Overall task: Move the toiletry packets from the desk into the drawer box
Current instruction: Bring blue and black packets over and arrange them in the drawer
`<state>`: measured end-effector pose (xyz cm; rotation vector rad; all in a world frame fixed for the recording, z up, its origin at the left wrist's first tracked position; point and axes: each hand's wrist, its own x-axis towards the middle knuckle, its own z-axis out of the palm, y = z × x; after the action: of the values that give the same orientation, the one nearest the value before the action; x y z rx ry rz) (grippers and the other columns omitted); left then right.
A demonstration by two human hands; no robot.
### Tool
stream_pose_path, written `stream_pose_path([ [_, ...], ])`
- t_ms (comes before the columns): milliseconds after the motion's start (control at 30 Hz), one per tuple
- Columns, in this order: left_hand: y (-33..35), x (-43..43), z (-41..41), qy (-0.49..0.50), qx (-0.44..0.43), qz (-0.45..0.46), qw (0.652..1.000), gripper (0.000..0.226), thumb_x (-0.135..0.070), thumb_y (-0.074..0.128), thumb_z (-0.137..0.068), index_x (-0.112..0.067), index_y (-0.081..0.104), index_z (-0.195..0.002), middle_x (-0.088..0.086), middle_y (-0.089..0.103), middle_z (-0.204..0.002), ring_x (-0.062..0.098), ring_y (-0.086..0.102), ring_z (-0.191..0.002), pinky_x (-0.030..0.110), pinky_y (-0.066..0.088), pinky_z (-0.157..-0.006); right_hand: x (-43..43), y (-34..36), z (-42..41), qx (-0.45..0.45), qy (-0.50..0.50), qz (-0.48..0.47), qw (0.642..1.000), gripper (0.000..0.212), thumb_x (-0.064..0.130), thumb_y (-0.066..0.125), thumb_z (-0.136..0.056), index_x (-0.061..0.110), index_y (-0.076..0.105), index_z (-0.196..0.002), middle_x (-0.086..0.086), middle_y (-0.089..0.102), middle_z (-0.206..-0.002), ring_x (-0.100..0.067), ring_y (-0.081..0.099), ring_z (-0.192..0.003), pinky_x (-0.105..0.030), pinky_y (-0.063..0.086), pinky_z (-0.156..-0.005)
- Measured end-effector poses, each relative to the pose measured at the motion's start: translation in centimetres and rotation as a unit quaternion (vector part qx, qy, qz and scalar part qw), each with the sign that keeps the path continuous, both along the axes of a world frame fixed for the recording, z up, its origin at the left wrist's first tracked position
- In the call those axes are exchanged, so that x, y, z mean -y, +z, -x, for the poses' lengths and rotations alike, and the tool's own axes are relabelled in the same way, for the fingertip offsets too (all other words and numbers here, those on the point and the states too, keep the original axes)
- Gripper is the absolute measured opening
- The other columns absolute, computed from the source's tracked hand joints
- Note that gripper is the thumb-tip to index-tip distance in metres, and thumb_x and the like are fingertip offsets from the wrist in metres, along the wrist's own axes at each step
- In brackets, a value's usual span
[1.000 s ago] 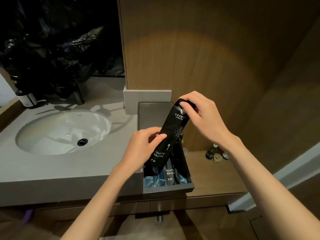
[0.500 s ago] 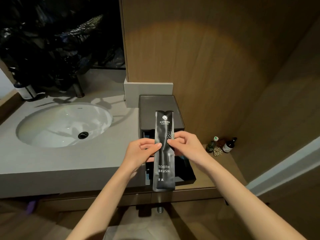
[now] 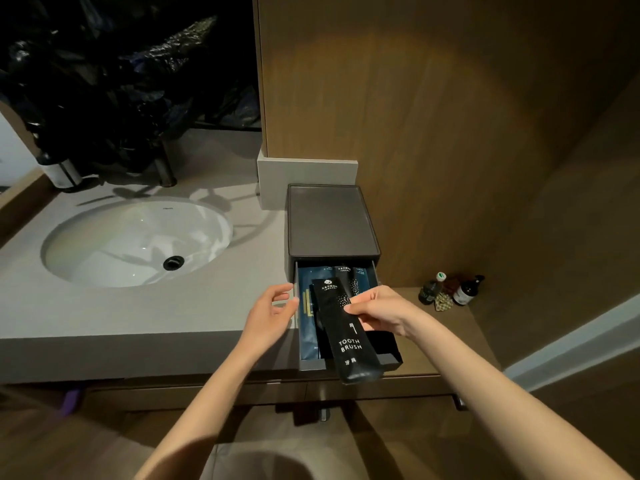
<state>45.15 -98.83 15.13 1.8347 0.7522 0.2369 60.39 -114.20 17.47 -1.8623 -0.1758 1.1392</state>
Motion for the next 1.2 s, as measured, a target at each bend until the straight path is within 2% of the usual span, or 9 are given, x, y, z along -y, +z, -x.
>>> stream_pose_path([
  [133, -0.9, 0.1, -0.5, 0.012, -0.017, 0.020, 1.000, 0.045, -0.025, 0.053, -0.095, -0.018, 0.041, -0.139, 0.006, 0.047, -0.140, 0.017, 0.051, -0.119, 0.037, 0.046, -0.100, -2.8, -1.5, -0.5, 0.031, -0.034, 0.005, 0.999, 0.022, 0.001, 0.064, -0.087, -0.004, 0.065, -0.109, -0.013, 0.068, -0.084, -0.010, 0.065, -0.055, -0.020, 0.055, -0.047],
  [233, -1.4, 0.1, -0.7, 0.022, -0.017, 0.036, 0.999, 0.046, -0.025, 0.052, -0.096, -0.018, 0.040, -0.140, 0.008, 0.046, -0.142, 0.021, 0.048, -0.126, 0.032, 0.040, -0.101, -4.3, -2.8, -0.8, 0.074, -0.062, 0.011, 0.995, 0.020, 0.003, 0.068, -0.085, -0.003, 0.065, -0.104, -0.015, 0.068, -0.093, -0.010, 0.064, -0.054, -0.019, 0.050, -0.042],
  [500, -2.5, 0.2, -1.3, 0.013, -0.019, 0.075, 0.997, 0.050, -0.024, 0.052, -0.096, -0.019, 0.036, -0.143, 0.008, 0.044, -0.145, 0.022, 0.049, -0.127, 0.025, 0.036, -0.098, -6.2, -5.2, -0.5, 0.173, -0.085, 0.017, 0.981, 0.005, 0.011, 0.074, -0.080, 0.009, 0.072, -0.083, -0.007, 0.070, -0.082, -0.021, 0.067, -0.070, -0.042, 0.060, -0.078],
  [767, -3.0, 0.7, -1.6, 0.004, -0.027, 0.089, 0.996, 0.055, -0.020, 0.053, -0.096, -0.018, 0.031, -0.146, 0.009, 0.041, -0.148, 0.025, 0.052, -0.125, 0.033, 0.039, -0.105, -6.0, -5.4, 0.3, 0.273, -0.055, 0.014, 0.960, 0.023, 0.018, 0.077, -0.078, 0.008, 0.073, -0.098, -0.002, 0.072, -0.072, -0.023, 0.072, -0.065, -0.039, 0.060, -0.073],
  [833, -2.9, 0.9, -1.5, 0.000, -0.025, 0.089, 0.996, 0.056, -0.019, 0.053, -0.096, -0.019, 0.029, -0.147, 0.008, 0.040, -0.148, 0.027, 0.053, -0.125, 0.030, 0.038, -0.103, -5.3, -5.0, 0.2, 0.295, -0.021, -0.007, 0.955, 0.036, 0.015, 0.079, -0.076, 0.010, 0.070, -0.111, -0.003, 0.073, -0.083, -0.021, 0.072, -0.065, -0.035, 0.061, -0.071],
  [933, -3.0, 1.1, -1.5, -0.008, -0.023, 0.081, 0.996, 0.061, -0.019, 0.054, -0.095, -0.020, 0.025, -0.149, 0.008, 0.038, -0.149, 0.026, 0.051, -0.127, 0.032, 0.038, -0.105, -3.5, -4.4, 0.0, 0.396, 0.101, -0.006, 0.913, 0.058, 0.021, 0.082, -0.073, 0.019, 0.061, -0.128, 0.001, 0.066, -0.120, -0.015, 0.067, -0.093, -0.031, 0.054, -0.090],
  [1033, -3.2, 1.2, -1.6, -0.011, -0.027, 0.069, 0.997, 0.065, -0.018, 0.057, -0.093, -0.021, 0.024, -0.150, 0.008, 0.038, -0.149, 0.025, 0.052, -0.126, 0.035, 0.040, -0.107, -1.8, -4.2, 0.3, 0.444, 0.277, 0.047, 0.851, 0.074, 0.036, 0.076, -0.077, 0.026, 0.043, -0.143, 0.008, 0.043, -0.148, -0.013, 0.036, -0.137, -0.038, 0.034, -0.113],
  [1100, -3.3, 1.2, -1.7, -0.013, -0.029, 0.055, 0.998, 0.066, -0.015, 0.057, -0.093, -0.021, 0.024, -0.149, 0.008, 0.039, -0.149, 0.023, 0.055, -0.123, 0.035, 0.042, -0.106, -1.4, -4.3, 0.8, 0.446, 0.332, 0.075, 0.828, 0.075, 0.040, 0.070, -0.082, 0.025, 0.036, -0.147, 0.009, 0.033, -0.154, -0.013, 0.021, -0.144, -0.039, 0.026, -0.117],
  [1200, -3.4, 1.3, -1.9, -0.014, -0.026, 0.033, 0.999, 0.066, -0.011, 0.056, -0.092, -0.023, 0.026, -0.149, 0.006, 0.041, -0.148, 0.022, 0.059, -0.117, 0.036, 0.044, -0.104, -1.7, -4.5, 1.5, 0.445, 0.340, 0.084, 0.824, 0.070, 0.039, 0.067, -0.086, 0.023, 0.036, -0.147, 0.008, 0.028, -0.156, -0.015, 0.017, -0.147, -0.039, 0.024, -0.115],
])
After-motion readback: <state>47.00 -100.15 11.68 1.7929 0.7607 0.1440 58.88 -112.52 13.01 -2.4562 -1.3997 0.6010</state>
